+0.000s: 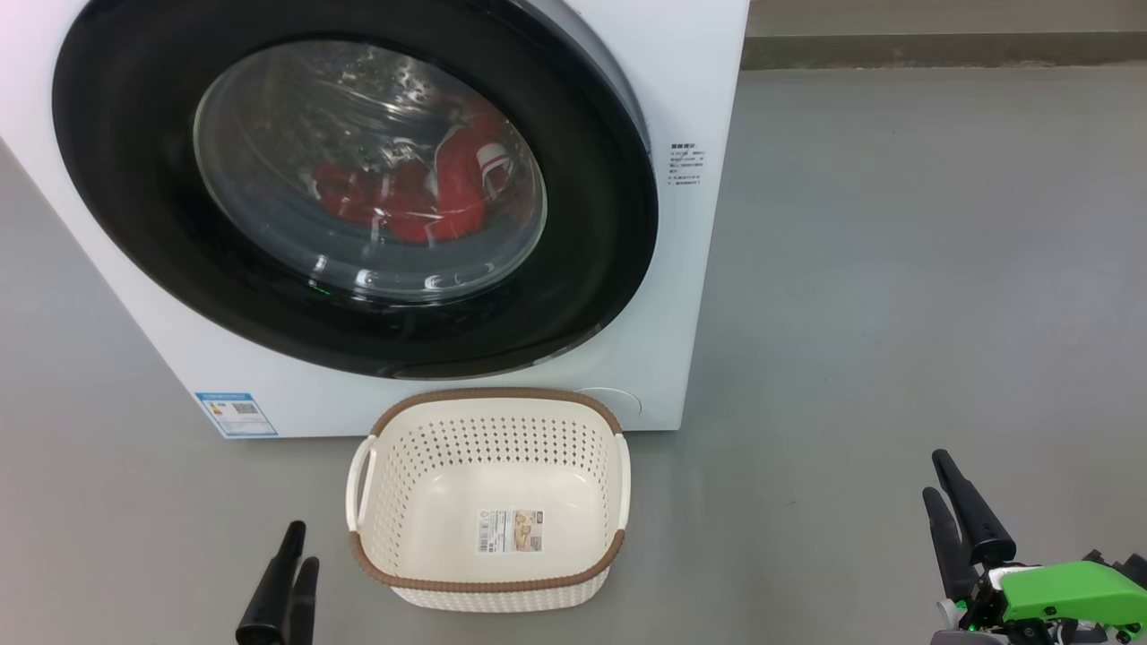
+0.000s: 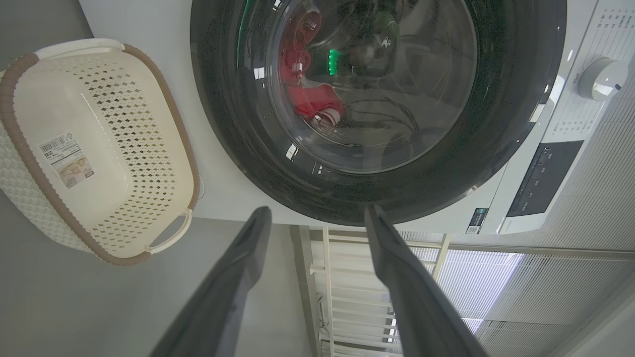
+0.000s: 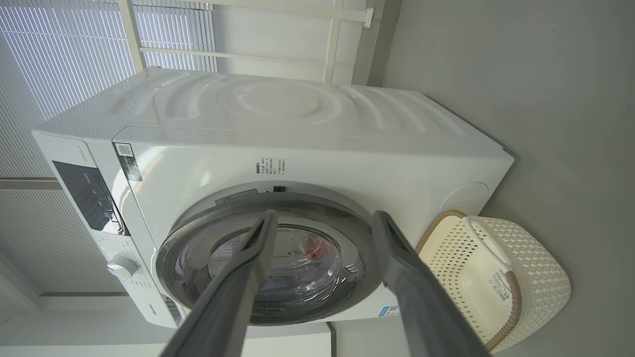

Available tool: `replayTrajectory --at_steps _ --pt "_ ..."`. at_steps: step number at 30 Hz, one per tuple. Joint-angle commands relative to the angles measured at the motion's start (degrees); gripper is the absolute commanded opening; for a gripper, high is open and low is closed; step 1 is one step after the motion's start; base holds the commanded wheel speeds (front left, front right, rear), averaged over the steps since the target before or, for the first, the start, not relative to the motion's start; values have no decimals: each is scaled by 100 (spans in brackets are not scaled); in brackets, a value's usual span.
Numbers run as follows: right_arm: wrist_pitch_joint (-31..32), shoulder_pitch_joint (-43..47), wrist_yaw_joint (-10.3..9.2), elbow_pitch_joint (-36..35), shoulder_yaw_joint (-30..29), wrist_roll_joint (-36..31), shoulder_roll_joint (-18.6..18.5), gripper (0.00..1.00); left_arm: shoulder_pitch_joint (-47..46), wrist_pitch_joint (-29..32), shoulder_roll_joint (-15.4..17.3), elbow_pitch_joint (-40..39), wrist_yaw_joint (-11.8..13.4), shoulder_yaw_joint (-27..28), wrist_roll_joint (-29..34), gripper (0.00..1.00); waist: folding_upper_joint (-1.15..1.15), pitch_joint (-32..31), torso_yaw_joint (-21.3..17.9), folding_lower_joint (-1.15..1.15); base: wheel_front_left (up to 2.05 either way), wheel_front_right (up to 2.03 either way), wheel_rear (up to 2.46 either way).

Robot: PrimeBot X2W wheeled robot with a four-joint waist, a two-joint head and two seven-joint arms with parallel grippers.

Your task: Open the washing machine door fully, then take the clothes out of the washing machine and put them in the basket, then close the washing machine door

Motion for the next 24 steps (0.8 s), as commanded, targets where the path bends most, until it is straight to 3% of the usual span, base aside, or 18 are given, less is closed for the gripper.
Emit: replayTrajectory --at_steps 1,6,24 --pt "-52 -129 1 -176 9 -64 -61 100 -129 -64 64 -194 -4 9 81 100 0 -7 7 11 0 0 0" --pt "-123 -94 1 -209 47 -138 -80 100 -102 -132 68 -247 -6 -6 190 100 0 3 16 -1 0 0 0" --pt "-428 -11 0 -256 360 -1062 -282 100 -9 -437 83 -496 -12 -19 1358 100 0 1 40 -2 0 0 0"
